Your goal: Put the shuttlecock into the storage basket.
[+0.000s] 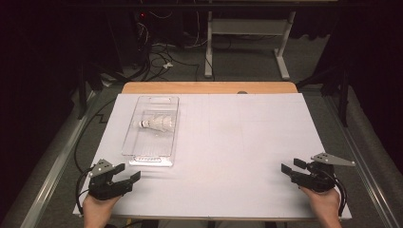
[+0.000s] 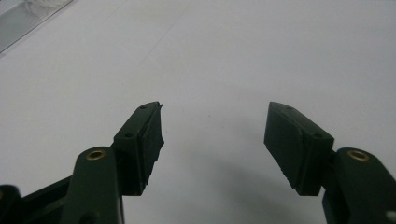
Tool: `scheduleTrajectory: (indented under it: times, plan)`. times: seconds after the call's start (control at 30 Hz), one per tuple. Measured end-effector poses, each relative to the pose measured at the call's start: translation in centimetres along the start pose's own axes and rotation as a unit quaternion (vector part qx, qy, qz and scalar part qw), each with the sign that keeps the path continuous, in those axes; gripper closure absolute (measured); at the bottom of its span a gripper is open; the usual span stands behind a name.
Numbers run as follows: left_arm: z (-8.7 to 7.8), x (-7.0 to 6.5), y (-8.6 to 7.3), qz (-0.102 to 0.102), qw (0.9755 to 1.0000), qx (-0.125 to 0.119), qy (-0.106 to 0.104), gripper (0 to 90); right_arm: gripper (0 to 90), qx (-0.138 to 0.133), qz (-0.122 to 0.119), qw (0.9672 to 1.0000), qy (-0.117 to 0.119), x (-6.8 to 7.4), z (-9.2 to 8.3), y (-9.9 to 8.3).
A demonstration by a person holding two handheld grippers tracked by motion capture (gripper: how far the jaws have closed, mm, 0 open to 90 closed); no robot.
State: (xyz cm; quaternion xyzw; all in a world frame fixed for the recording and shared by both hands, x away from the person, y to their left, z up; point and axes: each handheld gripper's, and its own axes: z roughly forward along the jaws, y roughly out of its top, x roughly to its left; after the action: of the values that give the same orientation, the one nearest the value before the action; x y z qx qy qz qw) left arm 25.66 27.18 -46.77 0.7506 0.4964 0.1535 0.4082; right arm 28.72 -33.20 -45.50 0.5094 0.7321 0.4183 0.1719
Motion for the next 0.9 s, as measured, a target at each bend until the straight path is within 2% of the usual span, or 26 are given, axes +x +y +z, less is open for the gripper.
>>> scheduleTrajectory:
  times: [0.27, 0.6, 0.9]
  plan:
    - [0.0, 0.0, 0.0, 0.000, 1.0000, -0.001, 0.001, 29.4, 35.5, -0.007, 0.006, 0.9999, -0.005, -0.2, -0.4, -0.6]
    - [-0.1, 0.0, 0.0, -0.001, 1.0000, -0.001, 0.001, 29.4, 34.0, -0.019, -0.006, 0.9998, -0.009, -0.3, -0.8, -1.2]
    - [-0.1, 0.1, 0.0, -0.002, 1.0000, -0.002, 0.002, 29.4, 32.8, -0.026, 0.001, 0.9997, -0.006, -0.6, -1.1, -1.7]
